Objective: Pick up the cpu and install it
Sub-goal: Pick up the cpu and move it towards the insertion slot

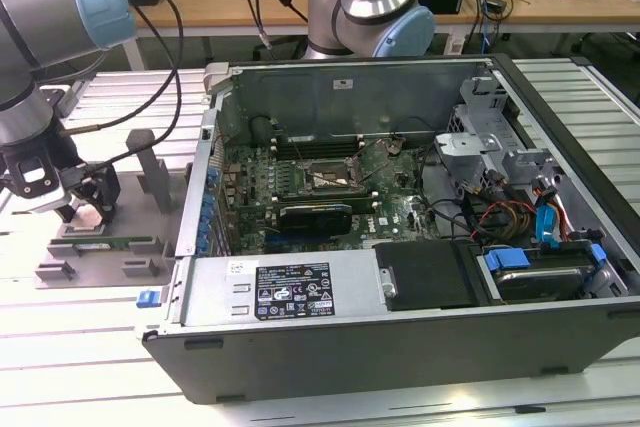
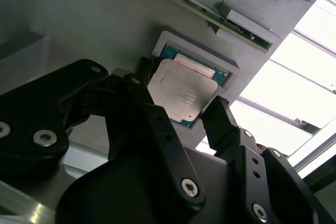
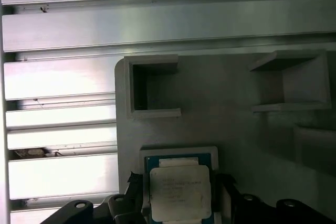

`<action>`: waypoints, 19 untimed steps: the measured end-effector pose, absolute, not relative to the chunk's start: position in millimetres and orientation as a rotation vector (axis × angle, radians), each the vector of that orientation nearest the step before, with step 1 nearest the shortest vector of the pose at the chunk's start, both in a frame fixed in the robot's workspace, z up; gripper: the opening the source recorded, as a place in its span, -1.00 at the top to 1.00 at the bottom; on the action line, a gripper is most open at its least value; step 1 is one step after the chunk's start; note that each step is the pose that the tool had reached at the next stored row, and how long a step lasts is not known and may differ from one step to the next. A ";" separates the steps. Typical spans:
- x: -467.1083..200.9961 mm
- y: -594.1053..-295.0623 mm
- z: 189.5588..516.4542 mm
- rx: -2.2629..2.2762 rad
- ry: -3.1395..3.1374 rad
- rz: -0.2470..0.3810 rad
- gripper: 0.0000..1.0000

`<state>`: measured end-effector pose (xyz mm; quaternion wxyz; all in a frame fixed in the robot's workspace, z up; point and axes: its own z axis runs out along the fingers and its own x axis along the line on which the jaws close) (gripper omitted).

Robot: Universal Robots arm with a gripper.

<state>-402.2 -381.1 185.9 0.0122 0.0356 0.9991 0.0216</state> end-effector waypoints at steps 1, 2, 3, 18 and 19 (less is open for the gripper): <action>-402.2 -381.1 185.9 0.111 3.115 0.067 -0.33; -402.1 -381.2 185.8 0.111 3.114 0.067 -0.33; -402.0 -381.2 185.8 0.110 3.114 0.067 -0.33; -402.0 -381.2 187.9 0.110 3.118 0.067 -0.33; -402.0 -381.2 187.9 0.111 3.121 0.067 -0.33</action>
